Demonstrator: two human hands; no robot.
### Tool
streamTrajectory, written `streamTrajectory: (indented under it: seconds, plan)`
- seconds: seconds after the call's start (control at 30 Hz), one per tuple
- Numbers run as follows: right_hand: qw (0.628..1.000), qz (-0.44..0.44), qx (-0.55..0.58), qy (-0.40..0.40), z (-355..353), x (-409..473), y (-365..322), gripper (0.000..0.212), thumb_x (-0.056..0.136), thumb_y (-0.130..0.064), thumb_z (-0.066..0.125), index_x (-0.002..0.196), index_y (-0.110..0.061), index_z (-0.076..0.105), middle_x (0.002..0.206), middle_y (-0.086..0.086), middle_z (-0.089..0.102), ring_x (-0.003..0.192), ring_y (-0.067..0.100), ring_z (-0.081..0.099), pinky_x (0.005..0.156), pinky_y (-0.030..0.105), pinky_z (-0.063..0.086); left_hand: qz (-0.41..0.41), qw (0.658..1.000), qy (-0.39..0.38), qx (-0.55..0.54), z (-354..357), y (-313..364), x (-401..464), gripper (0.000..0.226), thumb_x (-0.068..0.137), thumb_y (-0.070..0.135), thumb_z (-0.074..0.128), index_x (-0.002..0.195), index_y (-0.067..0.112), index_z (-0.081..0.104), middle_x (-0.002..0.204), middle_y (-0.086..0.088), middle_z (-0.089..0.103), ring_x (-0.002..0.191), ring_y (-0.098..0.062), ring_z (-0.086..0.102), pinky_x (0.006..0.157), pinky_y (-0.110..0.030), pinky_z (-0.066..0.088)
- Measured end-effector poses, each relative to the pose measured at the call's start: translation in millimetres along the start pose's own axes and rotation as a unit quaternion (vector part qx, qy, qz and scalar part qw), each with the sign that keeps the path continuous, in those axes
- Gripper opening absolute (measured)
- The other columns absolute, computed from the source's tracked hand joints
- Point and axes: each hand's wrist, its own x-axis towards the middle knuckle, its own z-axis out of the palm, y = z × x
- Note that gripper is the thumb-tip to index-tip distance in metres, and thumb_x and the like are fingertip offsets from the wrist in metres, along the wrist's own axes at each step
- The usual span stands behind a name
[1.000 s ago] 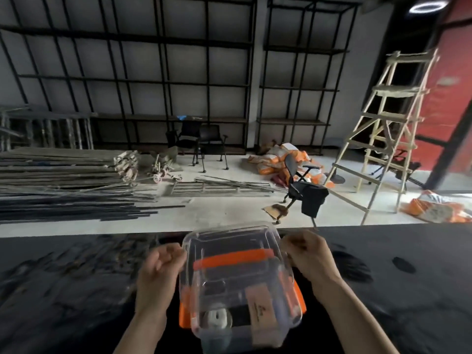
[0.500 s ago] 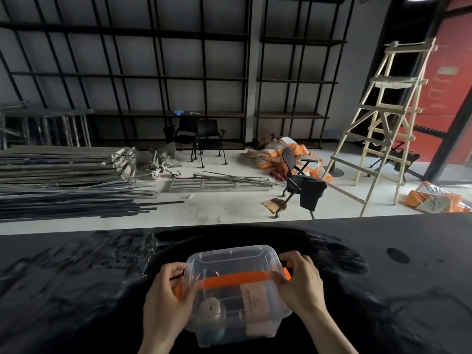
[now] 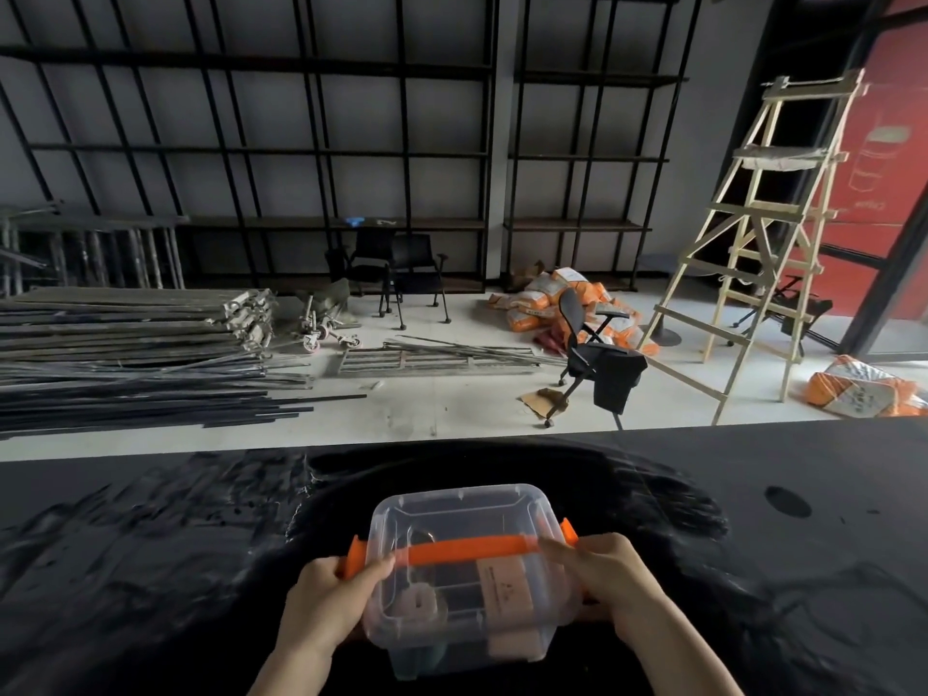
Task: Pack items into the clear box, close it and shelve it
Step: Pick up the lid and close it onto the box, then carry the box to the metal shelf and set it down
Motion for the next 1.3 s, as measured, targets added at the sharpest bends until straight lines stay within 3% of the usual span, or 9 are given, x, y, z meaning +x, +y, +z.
streamTrajectory:
  seconds: [0.17, 0.3, 0.43, 0.53, 0.67, 0.73, 0.8, 1.07, 1.3]
  plan:
    - [0.983, -0.098, -0.095, 0.125, 11, -5, -4, 0.034, 0.073, -0.049, 0.08, 0.071, -0.015, 0.076, 0.067, 0.001, 0.074, 0.06, 0.017, 0.067, 0.051, 0.026, 0.047, 0.079, 0.986, 0.091, 0.118, 3, 14, -8, 0.017, 0.075, 0.049, 0.075, 0.075, 0.032, 0.072, 0.065, 0.005, 0.072, 0.066, -0.011, 0.066, 0.059, -0.03, 0.046]
    - [0.953, -0.159, -0.193, 0.171, 22, -4, -5, 0.026, 0.091, -0.037, 0.064, 0.074, -0.017, 0.071, 0.062, -0.006, 0.064, 0.054, 0.009, 0.054, 0.045, 0.021, 0.036, 0.116, 0.968, 0.126, 0.181, 11, 17, -10, 0.02, 0.086, 0.049, 0.064, 0.075, 0.033, 0.067, 0.059, 0.007, 0.069, 0.055, -0.005, 0.061, 0.049, -0.022, 0.038]
    - [0.921, -0.198, -0.268, 0.201, 29, -7, -8, 0.016, 0.092, -0.017, 0.056, 0.089, -0.019, 0.072, 0.058, -0.011, 0.049, 0.048, 0.005, 0.04, 0.045, 0.02, 0.03, 0.154, 0.949, 0.166, 0.219, 18, 17, -12, 0.017, 0.091, 0.046, 0.058, 0.085, 0.032, 0.066, 0.062, 0.011, 0.063, 0.056, -0.009, 0.052, 0.055, -0.026, 0.039]
    - [0.912, -0.221, -0.288, 0.192, 31, -5, -3, 0.017, 0.097, -0.028, 0.053, 0.098, -0.017, 0.066, 0.064, -0.008, 0.056, 0.055, 0.013, 0.051, 0.052, 0.029, 0.043, 0.155, 0.951, 0.165, 0.209, 20, 14, -12, 0.017, 0.091, 0.046, 0.058, 0.089, 0.032, 0.066, 0.063, 0.012, 0.062, 0.057, -0.006, 0.052, 0.057, -0.027, 0.041]
    - [0.989, -0.131, -0.028, 0.06, 23, 5, 8, 0.053, 0.089, -0.065, 0.055, 0.121, -0.023, 0.055, 0.098, 0.003, 0.071, 0.083, 0.018, 0.07, 0.07, 0.039, 0.062, 0.11, 0.99, 0.087, 0.02, 16, 1, -5, 0.043, 0.089, 0.054, 0.057, 0.126, 0.035, 0.059, 0.096, 0.016, 0.067, 0.099, -0.018, 0.066, 0.087, -0.036, 0.049]
    - [0.992, -0.075, 0.088, -0.048, 22, 12, 16, 0.077, 0.077, -0.08, 0.057, 0.136, -0.032, 0.046, 0.12, 0.002, 0.067, 0.103, 0.021, 0.069, 0.083, 0.043, 0.062, 0.059, 0.987, 0.011, -0.147, 18, 3, -7, 0.059, 0.092, 0.05, 0.057, 0.147, 0.035, 0.04, 0.125, 0.008, 0.057, 0.129, -0.025, 0.052, 0.101, -0.044, 0.04]
    - [0.985, -0.086, 0.122, -0.086, 24, 16, 23, 0.089, 0.07, -0.084, 0.06, 0.143, -0.037, 0.041, 0.128, -0.001, 0.064, 0.113, 0.022, 0.066, 0.092, 0.05, 0.059, 0.048, 0.973, -0.043, -0.221, 23, 4, -6, 0.067, 0.09, 0.047, 0.061, 0.151, 0.035, 0.035, 0.143, 0.003, 0.051, 0.131, -0.024, 0.048, 0.107, -0.048, 0.038]
    - [0.979, -0.123, 0.158, -0.043, 1, 20, 24, 0.104, 0.058, -0.081, 0.072, 0.147, -0.037, 0.039, 0.13, -0.003, 0.063, 0.116, 0.022, 0.064, 0.094, 0.051, 0.058, 0.063, 0.967, -0.075, -0.235, 57, 27, -3, 0.071, 0.083, 0.032, 0.074, 0.146, 0.036, 0.042, 0.139, -0.001, 0.057, 0.126, -0.029, 0.053, 0.11, -0.058, 0.037]
    - [0.972, -0.142, 0.177, 0.061, -72, 6, 33, 0.097, 0.062, -0.076, 0.071, 0.145, -0.033, 0.044, 0.127, -0.006, 0.064, 0.113, 0.017, 0.065, 0.096, 0.048, 0.057, 0.098, 0.961, -0.157, -0.204, 119, 67, -12, 0.081, 0.066, 0.05, 0.075, 0.142, 0.042, 0.045, 0.137, 0.003, 0.057, 0.125, -0.027, 0.055, 0.103, -0.06, 0.045]
